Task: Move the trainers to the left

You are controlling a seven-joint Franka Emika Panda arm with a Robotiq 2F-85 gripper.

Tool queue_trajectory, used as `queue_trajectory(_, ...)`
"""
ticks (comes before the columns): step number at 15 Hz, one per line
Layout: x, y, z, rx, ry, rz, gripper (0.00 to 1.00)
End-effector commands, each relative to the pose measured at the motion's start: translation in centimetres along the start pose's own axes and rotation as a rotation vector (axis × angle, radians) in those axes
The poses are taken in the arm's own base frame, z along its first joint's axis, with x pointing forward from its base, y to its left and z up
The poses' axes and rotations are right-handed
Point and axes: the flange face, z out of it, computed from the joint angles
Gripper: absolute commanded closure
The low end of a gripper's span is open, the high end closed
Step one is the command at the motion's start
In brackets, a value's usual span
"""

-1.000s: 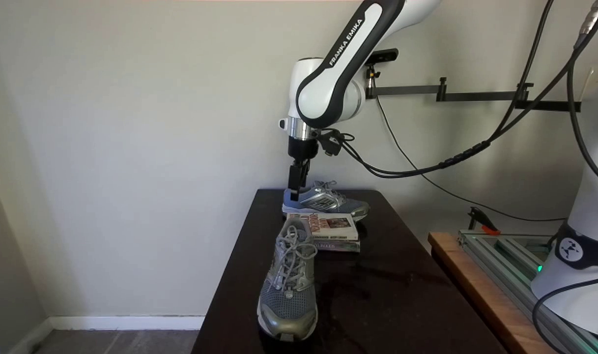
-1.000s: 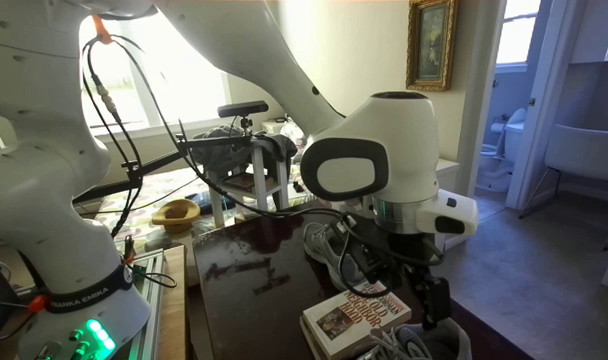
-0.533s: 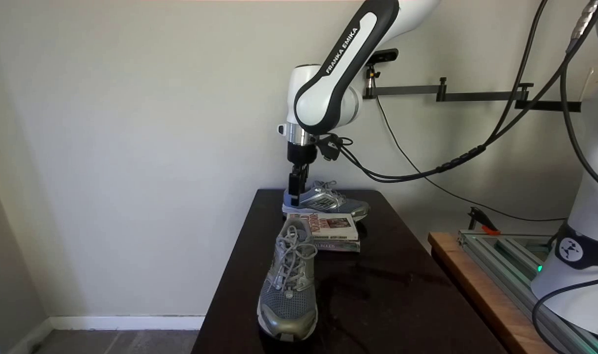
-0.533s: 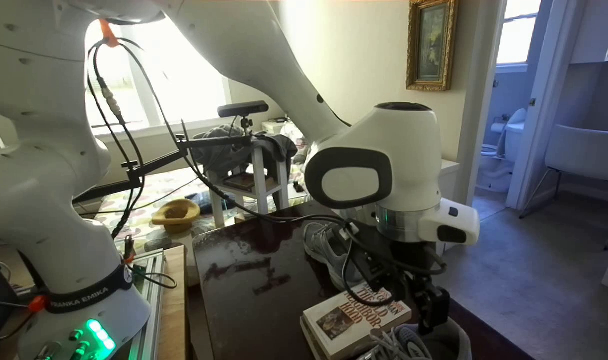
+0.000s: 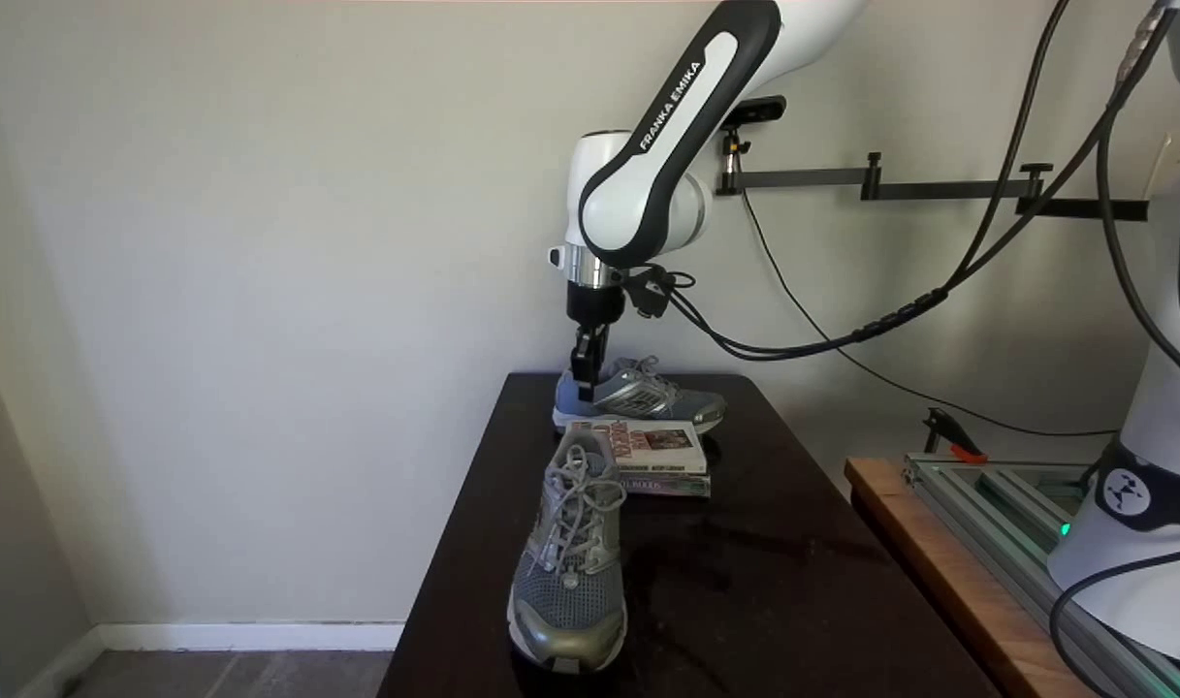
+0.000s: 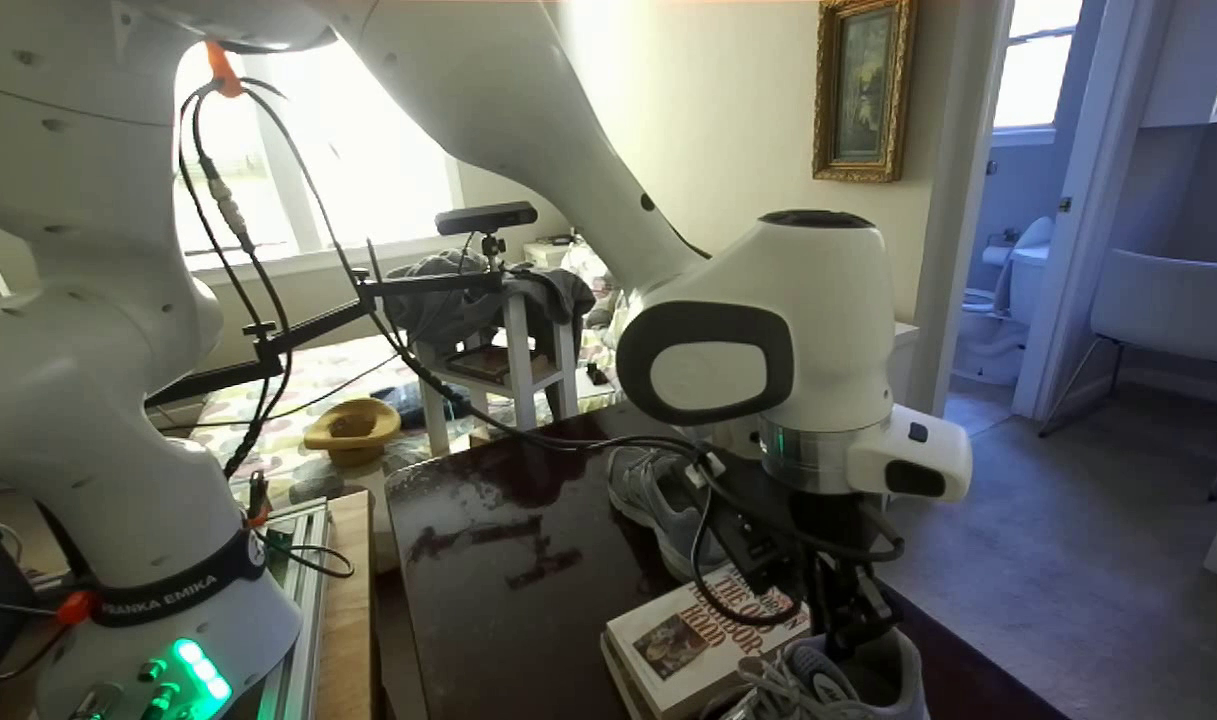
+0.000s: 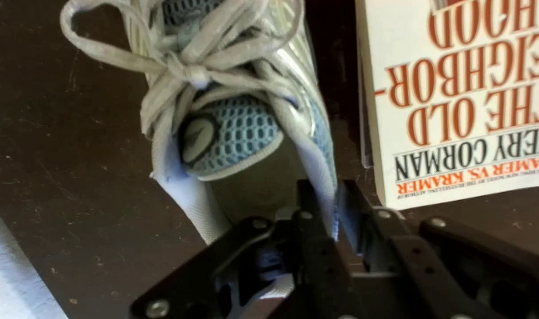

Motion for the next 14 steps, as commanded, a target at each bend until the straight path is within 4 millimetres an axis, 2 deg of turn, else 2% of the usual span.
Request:
queue_trajectory(1,0.5,0.5,0.1,0.002,-0.012,-0.001,1.00)
queue_trajectory(5,0.3,0.9,-1.3,0.004,-0.032,0.005,0.98)
queue_trajectory(14,-1.1,1.6,-6.6,0.003,-0.132,0.013,0.98)
